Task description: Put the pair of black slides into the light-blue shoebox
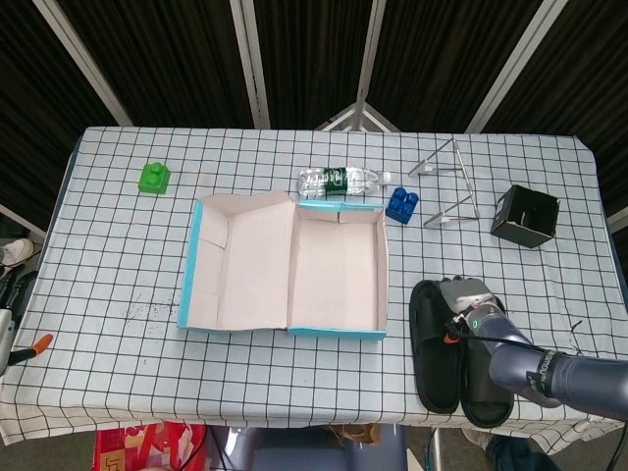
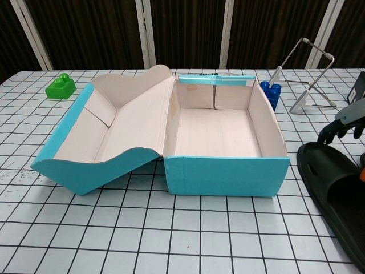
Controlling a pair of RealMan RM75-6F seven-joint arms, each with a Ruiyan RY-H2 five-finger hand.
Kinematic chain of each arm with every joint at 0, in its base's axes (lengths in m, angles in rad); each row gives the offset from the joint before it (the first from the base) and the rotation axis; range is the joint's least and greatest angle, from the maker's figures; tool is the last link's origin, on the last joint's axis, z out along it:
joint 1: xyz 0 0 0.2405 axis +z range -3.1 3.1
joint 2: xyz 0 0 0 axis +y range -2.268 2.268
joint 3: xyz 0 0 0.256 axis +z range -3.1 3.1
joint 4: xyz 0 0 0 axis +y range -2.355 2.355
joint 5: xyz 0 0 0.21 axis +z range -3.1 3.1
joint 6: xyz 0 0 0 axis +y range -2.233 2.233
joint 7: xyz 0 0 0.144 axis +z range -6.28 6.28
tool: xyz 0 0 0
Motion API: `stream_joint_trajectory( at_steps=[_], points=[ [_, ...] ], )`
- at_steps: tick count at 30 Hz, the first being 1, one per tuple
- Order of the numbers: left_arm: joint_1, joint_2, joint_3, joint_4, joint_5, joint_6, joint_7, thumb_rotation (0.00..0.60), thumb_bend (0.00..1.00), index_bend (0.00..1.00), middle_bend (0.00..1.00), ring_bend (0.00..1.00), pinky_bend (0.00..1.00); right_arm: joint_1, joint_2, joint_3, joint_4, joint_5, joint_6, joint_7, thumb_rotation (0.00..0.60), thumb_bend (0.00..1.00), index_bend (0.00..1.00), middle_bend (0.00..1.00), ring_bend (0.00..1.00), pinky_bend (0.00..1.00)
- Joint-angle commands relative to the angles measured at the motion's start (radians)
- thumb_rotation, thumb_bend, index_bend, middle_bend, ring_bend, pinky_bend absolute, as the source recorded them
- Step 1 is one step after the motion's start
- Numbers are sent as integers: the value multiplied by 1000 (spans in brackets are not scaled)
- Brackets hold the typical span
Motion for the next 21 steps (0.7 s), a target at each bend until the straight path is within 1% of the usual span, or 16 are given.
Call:
stream_joint_trajectory(
  at_steps=[1, 9, 11, 14, 17, 21],
  points=[
    [0, 0, 0, 0, -1, -1, 2, 600, 87, 137, 49, 0, 38, 14, -5, -11, 2, 3, -6, 12, 600, 178, 134, 111, 49, 100],
    [-2, 1, 0, -4, -8, -7, 8, 600, 87, 139, 49, 0, 38, 29, -23, -34, 18, -15, -28, 62, 600, 178, 136, 111, 49, 100],
    [-1, 1, 0, -4, -8, -6, 7, 600, 87, 139, 49, 0, 38, 32, -29, -38, 22, -22, -29, 71, 600, 178, 151, 120, 49, 100],
    [-2, 1, 0, -4, -8, -6, 7, 600, 87, 139, 49, 0, 38, 36, -40, -41, 30, -37, -27, 89, 600, 178, 222, 174, 67, 99],
    [-2, 1, 0, -4, -9, -8, 7, 600, 87, 139, 49, 0, 38, 27, -48, -29, 39, -68, -8, 112, 600, 178, 293, 234, 97, 100],
    [-3, 1, 0, -4, -13, -11, 8, 600, 87, 140, 48, 0, 38, 7, -54, -22, 50, -118, -3, 141, 600, 178, 348, 288, 124, 99]
  ],
)
